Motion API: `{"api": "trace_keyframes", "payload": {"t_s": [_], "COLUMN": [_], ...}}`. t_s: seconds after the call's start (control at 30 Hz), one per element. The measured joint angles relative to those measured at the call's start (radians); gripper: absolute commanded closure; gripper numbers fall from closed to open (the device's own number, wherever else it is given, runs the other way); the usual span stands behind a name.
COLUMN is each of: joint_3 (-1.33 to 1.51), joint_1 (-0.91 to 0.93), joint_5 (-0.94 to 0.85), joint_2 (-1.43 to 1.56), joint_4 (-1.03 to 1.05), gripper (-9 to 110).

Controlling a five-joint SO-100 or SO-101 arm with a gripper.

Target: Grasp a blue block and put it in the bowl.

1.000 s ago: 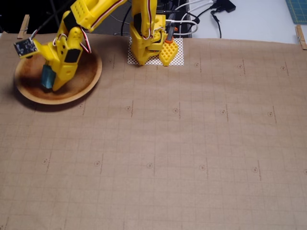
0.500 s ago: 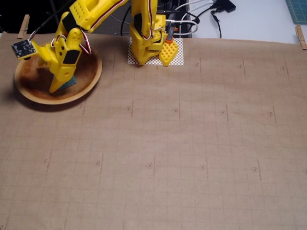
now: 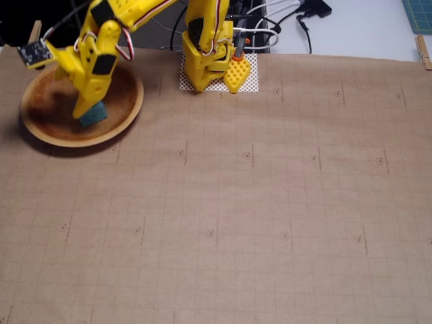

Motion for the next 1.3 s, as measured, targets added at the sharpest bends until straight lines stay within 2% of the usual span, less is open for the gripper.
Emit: {"api": "trace_keyframes", "payload": {"t_s": [0.67,0.83,1.1,1.3], "joint_3": [-0.067,-0.067,-0.067,-0.066], "joint_1": [-0.041,-0.207,-0.663,-0.902], "joint_5": [-0.146,-0.124,0.069,0.161], "joint_2": [0.442,0.532,0.618,0.621], "joint_4": [0.486,0.538,0.545,0.437], "gripper": [66,66,66,69]}}
